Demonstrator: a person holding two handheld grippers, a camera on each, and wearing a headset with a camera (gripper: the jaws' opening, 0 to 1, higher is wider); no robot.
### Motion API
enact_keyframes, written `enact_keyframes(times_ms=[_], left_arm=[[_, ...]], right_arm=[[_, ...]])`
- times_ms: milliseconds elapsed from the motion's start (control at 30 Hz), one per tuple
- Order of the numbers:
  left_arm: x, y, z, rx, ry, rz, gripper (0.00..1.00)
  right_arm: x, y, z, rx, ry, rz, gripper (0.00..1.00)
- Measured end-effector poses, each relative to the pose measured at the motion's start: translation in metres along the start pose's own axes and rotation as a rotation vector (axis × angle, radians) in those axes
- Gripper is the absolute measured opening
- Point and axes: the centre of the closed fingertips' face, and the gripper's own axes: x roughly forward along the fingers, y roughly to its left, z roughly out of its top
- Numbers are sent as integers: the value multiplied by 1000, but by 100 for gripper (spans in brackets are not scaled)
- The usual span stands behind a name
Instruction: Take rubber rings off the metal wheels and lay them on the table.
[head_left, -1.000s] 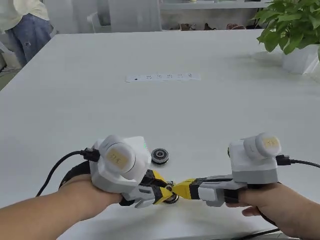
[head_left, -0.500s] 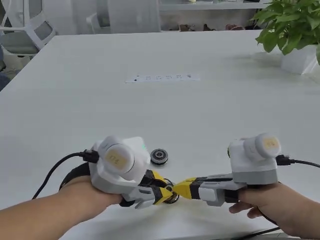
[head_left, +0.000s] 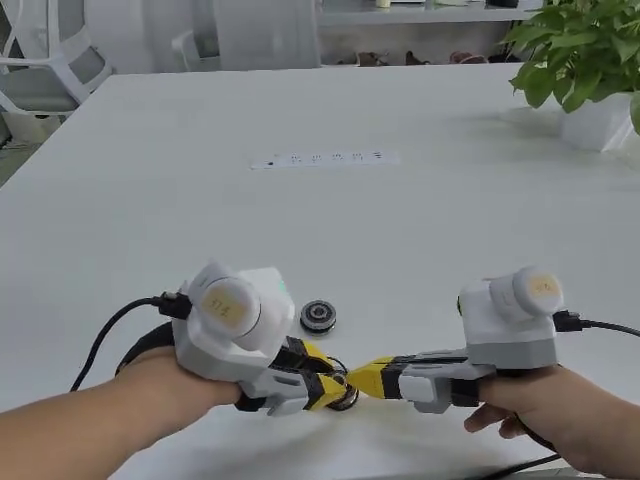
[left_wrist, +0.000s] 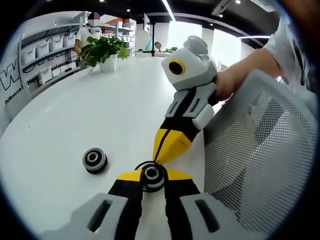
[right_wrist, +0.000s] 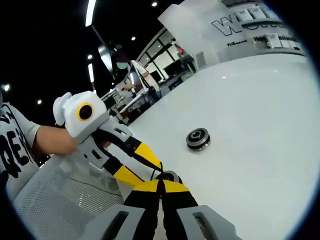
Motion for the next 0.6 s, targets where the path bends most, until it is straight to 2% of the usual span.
enact_keyframes(times_ms=[267,600], left_arm=[[-18,-3,3,5,-6,-4,21],[-54,3,18,-24,-98,34,32]], right_arm=[[-2,9,2,9,5,34,0],[-4,17,18,-7,2,59,0]])
